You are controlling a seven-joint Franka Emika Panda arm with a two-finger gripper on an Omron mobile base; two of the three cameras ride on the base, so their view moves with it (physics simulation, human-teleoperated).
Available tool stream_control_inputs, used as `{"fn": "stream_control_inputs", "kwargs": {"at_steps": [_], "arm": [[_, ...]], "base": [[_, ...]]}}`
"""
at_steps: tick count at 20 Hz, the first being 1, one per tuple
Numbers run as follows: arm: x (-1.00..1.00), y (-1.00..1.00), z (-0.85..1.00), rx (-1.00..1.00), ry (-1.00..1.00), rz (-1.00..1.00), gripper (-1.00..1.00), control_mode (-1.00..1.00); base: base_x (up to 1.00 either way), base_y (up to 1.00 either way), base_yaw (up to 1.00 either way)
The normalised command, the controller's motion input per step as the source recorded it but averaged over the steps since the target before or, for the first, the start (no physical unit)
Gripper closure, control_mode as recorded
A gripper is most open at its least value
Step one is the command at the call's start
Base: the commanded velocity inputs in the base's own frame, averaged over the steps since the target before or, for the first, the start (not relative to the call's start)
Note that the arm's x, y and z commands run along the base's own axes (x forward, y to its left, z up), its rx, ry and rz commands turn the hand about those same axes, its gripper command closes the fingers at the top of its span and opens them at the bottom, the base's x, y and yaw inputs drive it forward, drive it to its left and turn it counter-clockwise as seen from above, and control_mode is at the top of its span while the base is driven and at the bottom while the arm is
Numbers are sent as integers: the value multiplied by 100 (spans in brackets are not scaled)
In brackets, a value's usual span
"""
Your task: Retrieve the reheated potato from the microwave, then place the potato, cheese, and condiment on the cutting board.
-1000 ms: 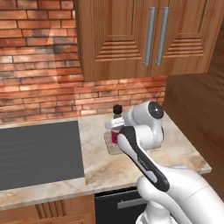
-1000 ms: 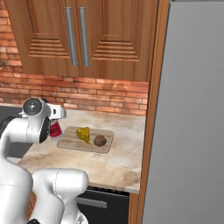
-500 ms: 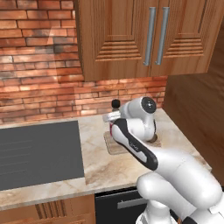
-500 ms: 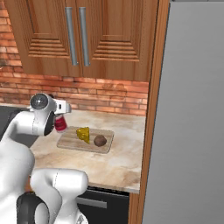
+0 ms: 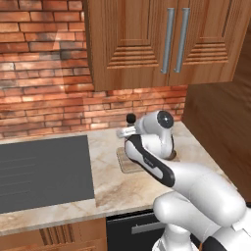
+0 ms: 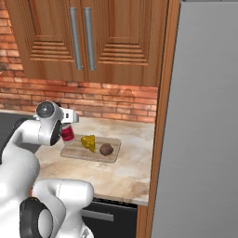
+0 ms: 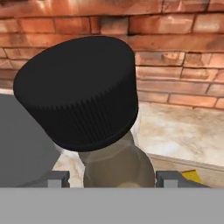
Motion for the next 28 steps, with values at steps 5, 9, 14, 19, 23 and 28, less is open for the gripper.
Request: {"fn": "stream_control_inputs", "kwargs": {"at_steps": [5,9,14,19,23,28], "arm": [[5,-6,-28,0,0,0,100,-100],[10,-2,-23,0,0,0,100,-100],[4,-4,-23,1,0,0,100,-100],[0,-3,-17,1,0,0,-100,-100],[0,-3,-10,1,0,0,-100,-100],[0,-8,-4,1,0,0,-100,-100]], "base": [[0,0,0],[0,0,0],[0,0,0],[0,0,0],[0,0,0],[0,0,0]]}}
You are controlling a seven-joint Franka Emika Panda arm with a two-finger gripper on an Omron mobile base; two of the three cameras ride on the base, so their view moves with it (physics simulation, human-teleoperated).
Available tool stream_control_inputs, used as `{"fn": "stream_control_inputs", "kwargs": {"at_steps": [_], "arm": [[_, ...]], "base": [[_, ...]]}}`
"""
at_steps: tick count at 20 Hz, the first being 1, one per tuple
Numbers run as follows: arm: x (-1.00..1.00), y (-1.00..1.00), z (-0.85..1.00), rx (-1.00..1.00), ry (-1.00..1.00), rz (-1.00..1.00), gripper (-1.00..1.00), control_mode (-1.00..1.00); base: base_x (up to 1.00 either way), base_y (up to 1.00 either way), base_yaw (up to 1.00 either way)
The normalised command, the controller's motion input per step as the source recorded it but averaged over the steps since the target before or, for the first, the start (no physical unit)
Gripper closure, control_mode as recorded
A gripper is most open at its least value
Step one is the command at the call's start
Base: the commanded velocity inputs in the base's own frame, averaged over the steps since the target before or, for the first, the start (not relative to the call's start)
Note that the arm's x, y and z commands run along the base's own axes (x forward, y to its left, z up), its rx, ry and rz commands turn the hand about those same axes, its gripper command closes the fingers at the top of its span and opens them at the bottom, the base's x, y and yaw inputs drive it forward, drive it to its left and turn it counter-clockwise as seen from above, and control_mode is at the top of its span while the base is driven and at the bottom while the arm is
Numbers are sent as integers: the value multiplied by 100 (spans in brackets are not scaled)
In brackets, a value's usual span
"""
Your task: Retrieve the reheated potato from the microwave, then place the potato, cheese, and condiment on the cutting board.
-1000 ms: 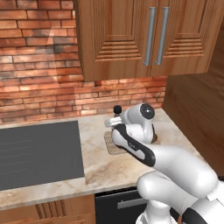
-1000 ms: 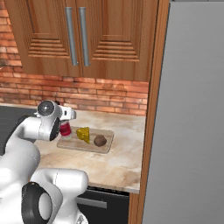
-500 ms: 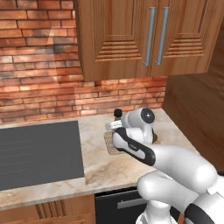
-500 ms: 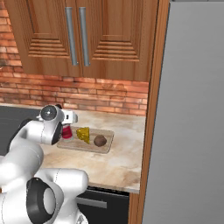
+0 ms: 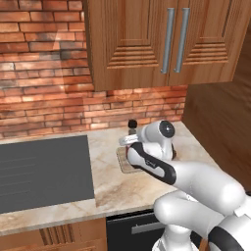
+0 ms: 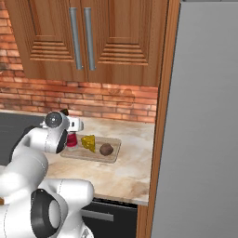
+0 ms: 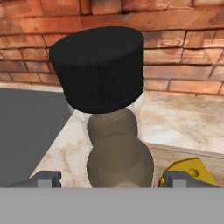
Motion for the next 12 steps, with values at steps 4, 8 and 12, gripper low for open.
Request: {"fn": "stream_control_inputs", "kwargs": {"at_steps": [4,8,12], "arm": [[0,-5,0,1,0,0,-100,-100],[-4,-3,2,1,0,0,-100,-100],[-26,-1,10,0,0,0,-100,-100]], "base": [[0,0,0],[0,0,0],[0,0,0]]}}
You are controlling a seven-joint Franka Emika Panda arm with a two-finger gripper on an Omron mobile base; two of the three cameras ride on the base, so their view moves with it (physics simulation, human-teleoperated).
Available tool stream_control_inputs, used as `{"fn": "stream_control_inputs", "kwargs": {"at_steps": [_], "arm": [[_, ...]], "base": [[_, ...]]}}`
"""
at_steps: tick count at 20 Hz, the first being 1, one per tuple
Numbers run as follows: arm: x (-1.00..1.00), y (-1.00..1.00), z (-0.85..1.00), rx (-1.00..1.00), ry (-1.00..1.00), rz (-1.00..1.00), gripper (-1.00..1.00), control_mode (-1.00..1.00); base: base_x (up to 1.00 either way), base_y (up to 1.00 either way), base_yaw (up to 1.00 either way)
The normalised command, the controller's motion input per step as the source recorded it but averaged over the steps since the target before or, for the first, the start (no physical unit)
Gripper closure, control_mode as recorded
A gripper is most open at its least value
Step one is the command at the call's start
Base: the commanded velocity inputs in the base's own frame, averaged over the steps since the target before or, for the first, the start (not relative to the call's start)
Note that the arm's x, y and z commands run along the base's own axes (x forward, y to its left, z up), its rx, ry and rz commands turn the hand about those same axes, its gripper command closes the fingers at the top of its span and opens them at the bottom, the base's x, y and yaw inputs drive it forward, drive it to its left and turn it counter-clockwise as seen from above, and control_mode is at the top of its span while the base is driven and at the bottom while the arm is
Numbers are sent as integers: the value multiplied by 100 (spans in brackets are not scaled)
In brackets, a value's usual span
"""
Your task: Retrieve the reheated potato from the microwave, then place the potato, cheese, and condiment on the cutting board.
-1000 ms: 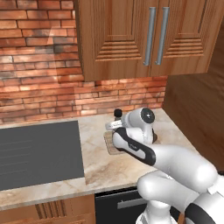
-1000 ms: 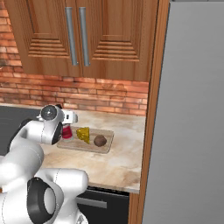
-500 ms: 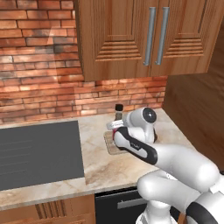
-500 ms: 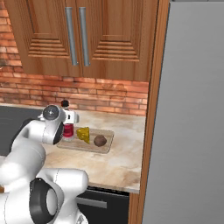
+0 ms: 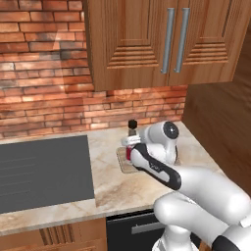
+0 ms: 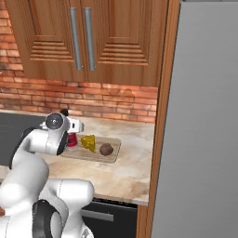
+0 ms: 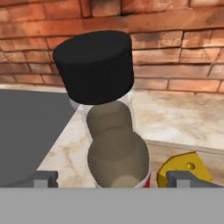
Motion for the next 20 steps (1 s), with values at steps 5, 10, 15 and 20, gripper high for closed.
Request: {"fn": "stream_control_inputs", "kwargs": {"at_steps": [5,10,15,20], "arm": [[-49,-5,23,0,0,-1,-100,-100],[-90,-9,61,0,0,-1,-100,-100],[-97,-12,98,0,0,-3,-100,-100],[-91,-10,100,-1,2,-2,-100,-100]], "base": [[0,0,0],[0,0,0],[0,0,0],[0,0,0]]}}
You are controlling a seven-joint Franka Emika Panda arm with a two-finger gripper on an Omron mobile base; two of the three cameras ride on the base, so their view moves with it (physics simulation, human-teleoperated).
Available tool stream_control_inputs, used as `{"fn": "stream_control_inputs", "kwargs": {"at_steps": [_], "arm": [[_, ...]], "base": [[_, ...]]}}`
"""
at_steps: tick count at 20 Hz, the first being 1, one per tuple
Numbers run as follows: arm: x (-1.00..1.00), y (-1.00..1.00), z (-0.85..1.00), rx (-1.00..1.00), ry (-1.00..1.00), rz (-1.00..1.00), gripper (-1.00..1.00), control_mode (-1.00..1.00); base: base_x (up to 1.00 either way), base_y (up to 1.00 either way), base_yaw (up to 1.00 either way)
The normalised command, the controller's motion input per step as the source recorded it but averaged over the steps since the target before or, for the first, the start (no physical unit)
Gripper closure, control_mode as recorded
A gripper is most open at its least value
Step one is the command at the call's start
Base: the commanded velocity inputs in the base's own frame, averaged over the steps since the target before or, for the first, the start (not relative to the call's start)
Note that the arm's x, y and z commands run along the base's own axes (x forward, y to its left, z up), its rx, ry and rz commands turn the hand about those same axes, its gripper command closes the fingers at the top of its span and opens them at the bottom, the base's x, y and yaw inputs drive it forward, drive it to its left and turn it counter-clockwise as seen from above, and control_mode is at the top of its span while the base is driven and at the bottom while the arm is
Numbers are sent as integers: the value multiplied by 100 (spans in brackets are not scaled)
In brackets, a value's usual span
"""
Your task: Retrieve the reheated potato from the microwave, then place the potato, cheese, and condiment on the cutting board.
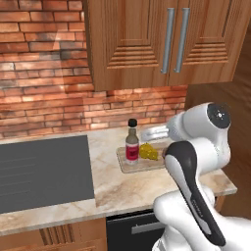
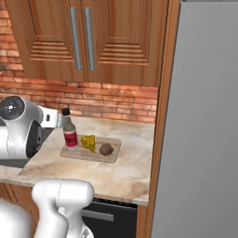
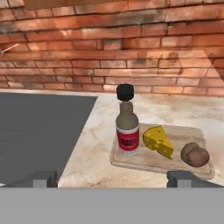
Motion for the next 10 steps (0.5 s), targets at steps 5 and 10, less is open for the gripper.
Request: {"fn": "stream_control_inputs", "kwargs": {"at_steps": [5,10], "arm": [[-96,-3,81,0,11,0,-100,-100],[-82,0,32,0,26,0,-100,-100]], "base": [[0,0,0],[0,0,0]]}}
